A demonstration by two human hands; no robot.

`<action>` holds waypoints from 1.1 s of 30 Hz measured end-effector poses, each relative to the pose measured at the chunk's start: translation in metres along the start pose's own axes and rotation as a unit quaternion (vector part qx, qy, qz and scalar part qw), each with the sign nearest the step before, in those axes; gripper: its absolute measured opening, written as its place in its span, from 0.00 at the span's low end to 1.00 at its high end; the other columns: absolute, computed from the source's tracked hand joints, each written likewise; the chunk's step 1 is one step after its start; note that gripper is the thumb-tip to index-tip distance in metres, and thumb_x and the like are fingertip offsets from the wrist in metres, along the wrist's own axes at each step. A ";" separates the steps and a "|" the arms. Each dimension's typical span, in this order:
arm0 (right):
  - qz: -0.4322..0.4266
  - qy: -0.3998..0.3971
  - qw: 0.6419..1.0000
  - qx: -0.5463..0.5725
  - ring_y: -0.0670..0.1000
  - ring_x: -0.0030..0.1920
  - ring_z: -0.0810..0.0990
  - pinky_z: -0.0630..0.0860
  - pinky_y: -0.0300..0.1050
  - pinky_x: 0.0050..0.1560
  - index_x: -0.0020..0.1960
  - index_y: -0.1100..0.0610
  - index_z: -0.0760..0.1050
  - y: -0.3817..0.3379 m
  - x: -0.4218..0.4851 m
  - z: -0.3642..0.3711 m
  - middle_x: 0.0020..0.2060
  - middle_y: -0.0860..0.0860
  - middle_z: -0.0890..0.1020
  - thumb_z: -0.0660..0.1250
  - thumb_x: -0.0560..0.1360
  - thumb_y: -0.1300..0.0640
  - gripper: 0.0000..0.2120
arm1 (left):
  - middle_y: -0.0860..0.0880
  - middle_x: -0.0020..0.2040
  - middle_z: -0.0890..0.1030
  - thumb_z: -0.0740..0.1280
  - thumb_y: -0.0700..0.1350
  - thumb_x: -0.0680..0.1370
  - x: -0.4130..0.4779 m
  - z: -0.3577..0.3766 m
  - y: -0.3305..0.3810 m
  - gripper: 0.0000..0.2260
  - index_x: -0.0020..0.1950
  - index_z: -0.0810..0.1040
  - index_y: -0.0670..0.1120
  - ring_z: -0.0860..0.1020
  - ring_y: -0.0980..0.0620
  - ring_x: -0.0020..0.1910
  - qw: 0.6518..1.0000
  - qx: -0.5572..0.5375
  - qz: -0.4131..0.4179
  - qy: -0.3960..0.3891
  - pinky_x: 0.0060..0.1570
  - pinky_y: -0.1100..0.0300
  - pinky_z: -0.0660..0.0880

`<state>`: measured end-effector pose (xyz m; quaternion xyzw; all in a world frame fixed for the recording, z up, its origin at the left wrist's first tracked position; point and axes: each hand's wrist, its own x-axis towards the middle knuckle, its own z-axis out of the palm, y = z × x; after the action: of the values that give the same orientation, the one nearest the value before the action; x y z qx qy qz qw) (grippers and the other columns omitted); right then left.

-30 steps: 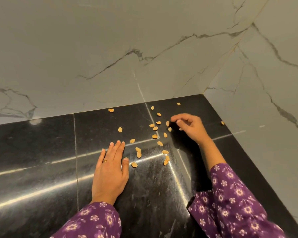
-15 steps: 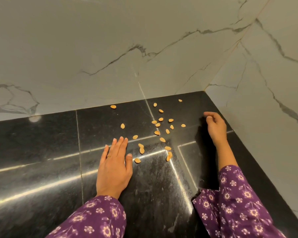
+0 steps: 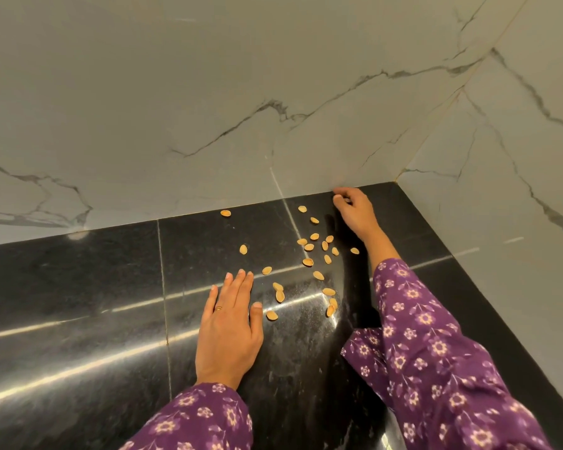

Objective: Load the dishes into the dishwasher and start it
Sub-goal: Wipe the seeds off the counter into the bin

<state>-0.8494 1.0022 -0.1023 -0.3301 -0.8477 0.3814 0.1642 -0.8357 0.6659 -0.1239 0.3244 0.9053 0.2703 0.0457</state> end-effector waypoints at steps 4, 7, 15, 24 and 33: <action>-0.128 -0.090 0.987 -0.037 0.44 0.57 0.71 0.67 0.38 0.56 0.59 0.51 0.79 -0.026 -0.015 0.032 0.55 0.47 0.80 0.62 0.78 0.57 0.12 | 0.56 0.76 0.58 0.53 0.52 0.82 0.000 0.000 0.000 0.23 0.77 0.57 0.51 0.50 0.60 0.76 1.000 0.009 0.002 0.000 0.75 0.59 0.43; -0.208 -0.153 0.966 -0.024 0.44 0.55 0.73 0.67 0.35 0.57 0.54 0.53 0.82 -0.039 -0.038 0.046 0.51 0.47 0.81 0.65 0.76 0.61 0.10 | 0.55 0.76 0.58 0.53 0.52 0.82 0.000 0.000 0.000 0.23 0.77 0.57 0.51 0.50 0.60 0.76 1.000 0.007 0.002 0.001 0.75 0.60 0.43; -0.194 -0.238 0.948 0.087 0.45 0.52 0.80 0.75 0.38 0.55 0.49 0.54 0.82 -0.060 -0.079 0.034 0.47 0.46 0.83 0.67 0.76 0.61 0.07 | 0.54 0.78 0.55 0.51 0.51 0.82 0.000 0.000 0.000 0.24 0.78 0.52 0.49 0.46 0.62 0.75 1.000 0.000 0.000 0.004 0.76 0.59 0.44; -0.295 -0.262 0.903 -0.170 0.51 0.61 0.73 0.68 0.43 0.64 0.62 0.59 0.76 -0.142 -0.026 0.118 0.59 0.53 0.78 0.58 0.79 0.64 0.14 | 0.52 0.79 0.49 0.48 0.50 0.82 0.000 0.001 0.000 0.25 0.79 0.47 0.48 0.43 0.58 0.76 1.000 0.019 -0.006 0.003 0.75 0.60 0.40; -0.296 -0.195 0.919 -0.174 0.47 0.48 0.78 0.76 0.47 0.52 0.48 0.55 0.82 -0.089 -0.065 0.077 0.46 0.49 0.81 0.65 0.75 0.60 0.07 | 0.50 0.79 0.49 0.47 0.51 0.82 0.000 0.002 0.000 0.26 0.78 0.43 0.45 0.46 0.55 0.77 0.999 0.050 -0.003 -0.006 0.75 0.59 0.42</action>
<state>-0.8814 0.8725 -0.0868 -0.0064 -0.9750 0.2183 0.0411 -0.8352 0.6669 -0.1250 0.3253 0.9184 0.2224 0.0351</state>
